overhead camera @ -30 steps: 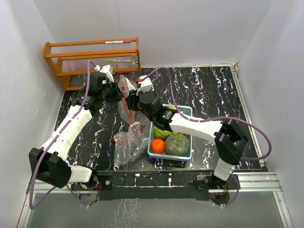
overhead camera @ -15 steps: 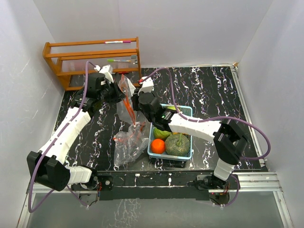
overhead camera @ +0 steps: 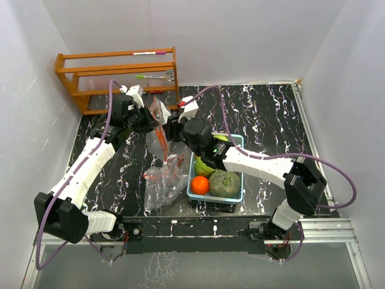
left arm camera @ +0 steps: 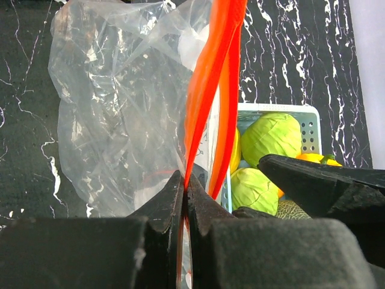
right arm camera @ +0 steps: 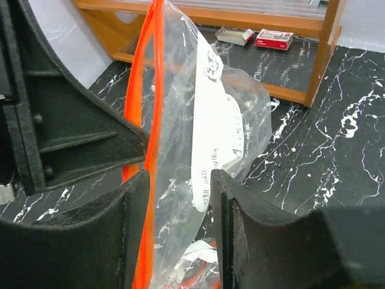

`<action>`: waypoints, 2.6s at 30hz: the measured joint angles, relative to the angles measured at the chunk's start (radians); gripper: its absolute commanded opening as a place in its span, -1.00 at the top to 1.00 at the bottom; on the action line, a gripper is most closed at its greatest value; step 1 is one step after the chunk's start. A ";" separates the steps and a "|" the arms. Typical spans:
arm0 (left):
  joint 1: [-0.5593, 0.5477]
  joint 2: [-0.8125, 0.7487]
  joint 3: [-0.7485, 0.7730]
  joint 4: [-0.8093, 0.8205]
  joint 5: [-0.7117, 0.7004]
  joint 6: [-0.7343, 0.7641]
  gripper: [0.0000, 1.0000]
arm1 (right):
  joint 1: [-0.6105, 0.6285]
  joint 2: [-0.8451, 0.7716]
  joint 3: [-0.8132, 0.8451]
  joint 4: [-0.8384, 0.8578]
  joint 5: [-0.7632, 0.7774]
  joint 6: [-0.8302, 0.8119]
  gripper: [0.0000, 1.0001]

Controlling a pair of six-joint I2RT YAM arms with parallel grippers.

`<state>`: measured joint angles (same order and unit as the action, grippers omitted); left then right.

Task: Place the food in the zip-top bag and seal the zipper
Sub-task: Open the zipper of the food storage bag at the center of the board.

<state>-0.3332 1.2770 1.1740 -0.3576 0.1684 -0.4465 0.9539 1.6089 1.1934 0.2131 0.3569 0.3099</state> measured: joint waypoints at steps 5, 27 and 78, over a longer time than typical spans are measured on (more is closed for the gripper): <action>0.000 0.000 -0.014 0.018 0.001 -0.002 1.00 | 0.000 -0.003 0.003 0.006 -0.005 -0.016 0.03; 0.006 0.000 -0.030 0.036 0.002 -0.011 1.00 | 0.000 0.139 0.169 -0.011 0.051 -0.009 0.05; -0.003 0.009 -0.031 -0.035 0.053 0.078 1.00 | -0.129 -0.030 -0.045 -0.203 -0.029 -0.045 0.08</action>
<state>-0.3359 1.2861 1.1431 -0.3923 0.2211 -0.3683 0.8246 1.5787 1.1484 0.0097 0.3279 0.2649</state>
